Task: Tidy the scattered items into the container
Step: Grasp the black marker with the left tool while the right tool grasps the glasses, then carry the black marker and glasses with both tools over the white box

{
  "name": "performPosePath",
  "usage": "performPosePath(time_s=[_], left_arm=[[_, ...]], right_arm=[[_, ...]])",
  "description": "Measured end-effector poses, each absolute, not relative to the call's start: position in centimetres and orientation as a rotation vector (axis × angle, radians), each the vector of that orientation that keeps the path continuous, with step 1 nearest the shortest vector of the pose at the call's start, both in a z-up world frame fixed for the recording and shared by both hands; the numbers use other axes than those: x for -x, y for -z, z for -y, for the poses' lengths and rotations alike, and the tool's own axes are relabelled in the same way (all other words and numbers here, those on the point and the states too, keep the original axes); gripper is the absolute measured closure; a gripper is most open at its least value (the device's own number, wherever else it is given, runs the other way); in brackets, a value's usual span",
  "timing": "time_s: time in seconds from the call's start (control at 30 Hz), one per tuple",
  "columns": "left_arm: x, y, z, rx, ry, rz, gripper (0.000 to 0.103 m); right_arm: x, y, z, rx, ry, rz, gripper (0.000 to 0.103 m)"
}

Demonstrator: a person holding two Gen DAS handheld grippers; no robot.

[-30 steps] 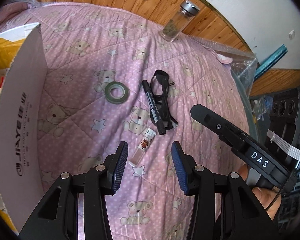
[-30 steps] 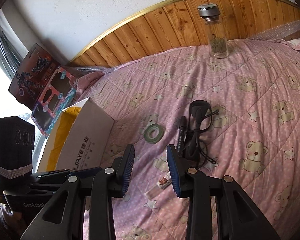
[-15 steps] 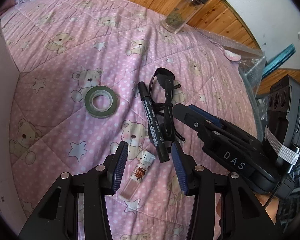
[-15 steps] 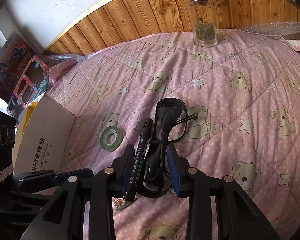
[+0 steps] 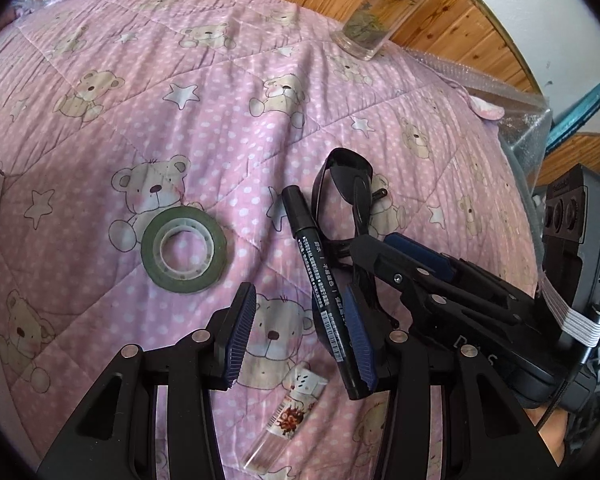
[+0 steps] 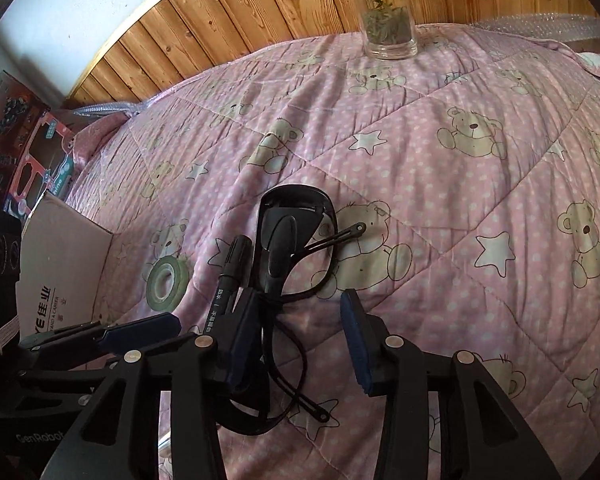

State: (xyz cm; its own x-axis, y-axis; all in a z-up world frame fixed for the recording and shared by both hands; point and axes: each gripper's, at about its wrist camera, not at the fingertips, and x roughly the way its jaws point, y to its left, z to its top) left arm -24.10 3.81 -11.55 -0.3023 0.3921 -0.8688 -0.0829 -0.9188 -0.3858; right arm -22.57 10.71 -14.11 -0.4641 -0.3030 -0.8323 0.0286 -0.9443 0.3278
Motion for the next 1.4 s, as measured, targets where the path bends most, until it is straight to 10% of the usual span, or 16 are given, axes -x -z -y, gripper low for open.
performPosePath(time_s=[0.23, 0.37, 0.73, 0.87, 1.13, 1.4], left_arm=[[23.5, 11.4, -1.5, 1.689, -2.391, 0.364, 0.055], [23.2, 11.4, -1.1, 1.683, -2.322, 0.497, 0.055], [24.0, 12.7, -7.0, 1.558, -2.434, 0.142, 0.054], [23.8, 12.7, -6.3, 1.541, -2.447, 0.077, 0.089], [22.3, 11.0, -2.9, 1.574, -2.413, 0.28, 0.089], [18.7, 7.3, -3.0, 1.546, -2.524, 0.104, 0.089]], right_arm=[[23.1, 13.7, -8.0, -1.512, 2.493, 0.29, 0.057], [22.8, 14.0, -7.9, -1.533, 2.509, 0.233, 0.085], [17.9, 14.5, -12.4, -1.671, 2.527, 0.413, 0.082], [18.7, 14.5, -11.3, -1.634, 2.541, 0.358, 0.083], [18.0, 13.3, -11.0, -1.579, 2.564, 0.408, 0.084], [15.2, 11.7, -10.5, -1.533, 2.591, 0.453, 0.084]])
